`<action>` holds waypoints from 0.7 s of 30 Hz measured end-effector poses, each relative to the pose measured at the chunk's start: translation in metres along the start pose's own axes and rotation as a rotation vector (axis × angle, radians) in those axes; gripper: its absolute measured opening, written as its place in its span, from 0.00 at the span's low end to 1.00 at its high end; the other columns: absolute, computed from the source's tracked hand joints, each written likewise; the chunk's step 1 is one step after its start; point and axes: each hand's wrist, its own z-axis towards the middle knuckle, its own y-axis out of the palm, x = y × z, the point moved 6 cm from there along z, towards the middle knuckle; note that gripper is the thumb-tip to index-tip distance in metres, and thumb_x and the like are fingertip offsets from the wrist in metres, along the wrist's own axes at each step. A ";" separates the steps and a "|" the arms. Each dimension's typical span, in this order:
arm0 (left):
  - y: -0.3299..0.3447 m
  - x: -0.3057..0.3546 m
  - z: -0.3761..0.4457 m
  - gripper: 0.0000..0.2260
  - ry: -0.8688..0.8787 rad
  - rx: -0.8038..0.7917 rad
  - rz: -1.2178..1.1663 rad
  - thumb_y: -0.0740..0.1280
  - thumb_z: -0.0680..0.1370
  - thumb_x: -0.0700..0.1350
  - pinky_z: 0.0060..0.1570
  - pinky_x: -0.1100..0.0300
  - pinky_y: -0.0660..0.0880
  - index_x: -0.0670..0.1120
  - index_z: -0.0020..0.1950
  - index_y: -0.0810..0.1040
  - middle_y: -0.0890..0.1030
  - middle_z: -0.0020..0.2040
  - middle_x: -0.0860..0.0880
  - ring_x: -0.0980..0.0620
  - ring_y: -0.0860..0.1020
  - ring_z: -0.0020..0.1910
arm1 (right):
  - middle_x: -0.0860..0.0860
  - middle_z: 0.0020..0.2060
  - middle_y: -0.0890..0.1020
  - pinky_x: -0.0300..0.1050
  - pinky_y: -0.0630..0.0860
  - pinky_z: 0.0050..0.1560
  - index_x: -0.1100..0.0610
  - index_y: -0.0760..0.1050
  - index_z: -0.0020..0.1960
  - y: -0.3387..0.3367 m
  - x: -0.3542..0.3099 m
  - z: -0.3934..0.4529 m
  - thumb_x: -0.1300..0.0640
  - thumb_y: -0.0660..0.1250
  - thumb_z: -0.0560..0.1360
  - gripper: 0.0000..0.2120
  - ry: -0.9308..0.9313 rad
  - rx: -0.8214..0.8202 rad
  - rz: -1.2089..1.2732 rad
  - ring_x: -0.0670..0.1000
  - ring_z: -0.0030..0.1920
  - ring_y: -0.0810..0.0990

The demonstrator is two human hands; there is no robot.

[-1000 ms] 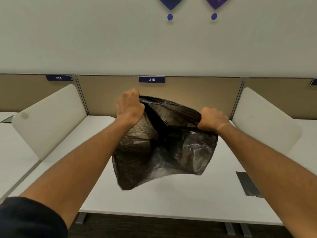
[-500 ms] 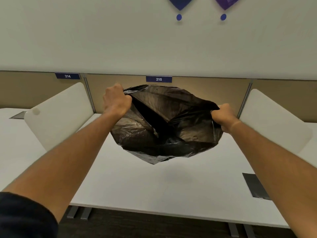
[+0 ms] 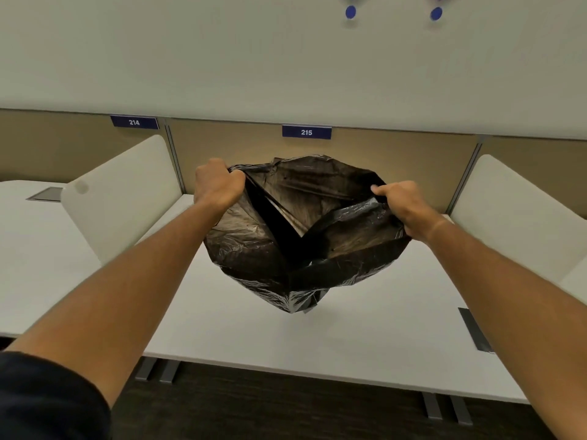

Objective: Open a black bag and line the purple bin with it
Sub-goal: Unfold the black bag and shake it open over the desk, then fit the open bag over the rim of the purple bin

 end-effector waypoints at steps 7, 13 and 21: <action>-0.016 -0.042 -0.023 0.08 -0.088 0.008 -0.012 0.60 0.76 0.40 0.32 0.56 0.66 0.39 0.41 0.77 0.72 0.34 0.47 0.49 0.70 0.32 | 0.57 0.36 0.76 0.46 0.68 0.37 0.64 0.78 0.44 0.040 0.007 -0.023 0.46 0.59 0.81 0.22 -0.143 -0.075 -0.153 0.54 0.39 0.74; -0.051 -0.077 -0.059 0.08 -0.157 0.054 0.027 0.59 0.74 0.40 0.31 0.57 0.65 0.40 0.40 0.75 0.72 0.34 0.47 0.48 0.69 0.31 | 0.55 0.34 0.75 0.47 0.69 0.40 0.61 0.76 0.40 0.079 0.011 -0.057 0.46 0.60 0.81 0.21 -0.185 -0.189 -0.164 0.54 0.38 0.74; -0.084 -0.129 -0.152 0.06 -0.295 0.086 0.083 0.58 0.72 0.38 0.31 0.57 0.64 0.42 0.34 0.68 0.69 0.33 0.47 0.49 0.66 0.30 | 0.53 0.33 0.76 0.44 0.66 0.33 0.61 0.74 0.35 0.132 0.039 -0.129 0.48 0.59 0.82 0.22 -0.214 -0.339 -0.193 0.51 0.33 0.72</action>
